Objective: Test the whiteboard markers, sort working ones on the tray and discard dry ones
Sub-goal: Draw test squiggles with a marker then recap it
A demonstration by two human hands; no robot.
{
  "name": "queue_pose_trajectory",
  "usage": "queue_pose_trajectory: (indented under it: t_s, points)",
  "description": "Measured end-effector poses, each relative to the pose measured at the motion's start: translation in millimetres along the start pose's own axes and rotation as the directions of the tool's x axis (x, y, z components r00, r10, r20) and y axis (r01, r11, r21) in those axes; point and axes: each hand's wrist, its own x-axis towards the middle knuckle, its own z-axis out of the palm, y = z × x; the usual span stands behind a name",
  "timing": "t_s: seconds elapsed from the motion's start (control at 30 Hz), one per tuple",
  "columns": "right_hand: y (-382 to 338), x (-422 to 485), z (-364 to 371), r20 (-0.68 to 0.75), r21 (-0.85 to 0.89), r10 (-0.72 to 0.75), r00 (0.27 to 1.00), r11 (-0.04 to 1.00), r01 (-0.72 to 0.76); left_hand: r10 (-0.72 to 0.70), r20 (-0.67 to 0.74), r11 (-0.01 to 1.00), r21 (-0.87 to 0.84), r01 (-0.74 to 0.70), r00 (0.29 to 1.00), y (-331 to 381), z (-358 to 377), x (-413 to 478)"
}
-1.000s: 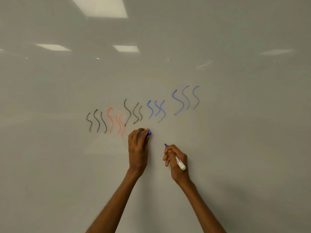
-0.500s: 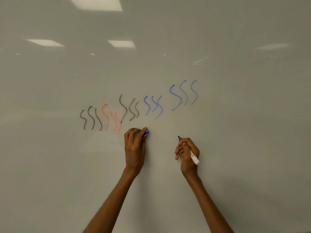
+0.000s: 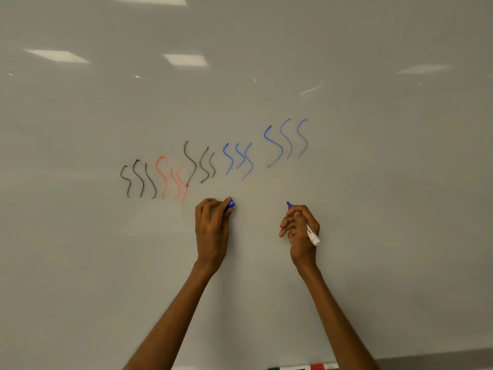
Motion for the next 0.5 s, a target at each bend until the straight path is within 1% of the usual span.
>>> queue_pose_trajectory:
  t_s: [0.1, 0.2, 0.3, 0.37, 0.5]
  points:
    - [7, -18, -4, 0.088, -0.033, 0.106, 0.990, 0.994, -0.104, 0.019, 0.091, 1.000, -0.016, -0.017, 0.996, 1, -3, -8]
    - [14, -34, -3, 0.140, 0.000, 0.188, 0.972, 0.982, -0.190, 0.033, 0.250, 0.998, -0.064, -0.017, 0.968, 3, -8, -28]
    - [16, -49, -6, 0.203, 0.014, 0.248, 0.947, 0.967, -0.256, 0.001, 0.391, 0.987, -0.150, 0.063, 0.920, -3, -13, -53]
    - [18, -58, -9, 0.243, 0.015, 0.276, 0.930, 0.957, -0.288, -0.010, 0.446, 0.977, -0.187, 0.103, 0.895, -8, -19, -69]
    - [25, -74, -9, 0.255, -0.017, 0.339, 0.906, 0.938, -0.346, 0.022, 0.527, 0.973, -0.207, 0.103, 0.849, -10, -33, -92]
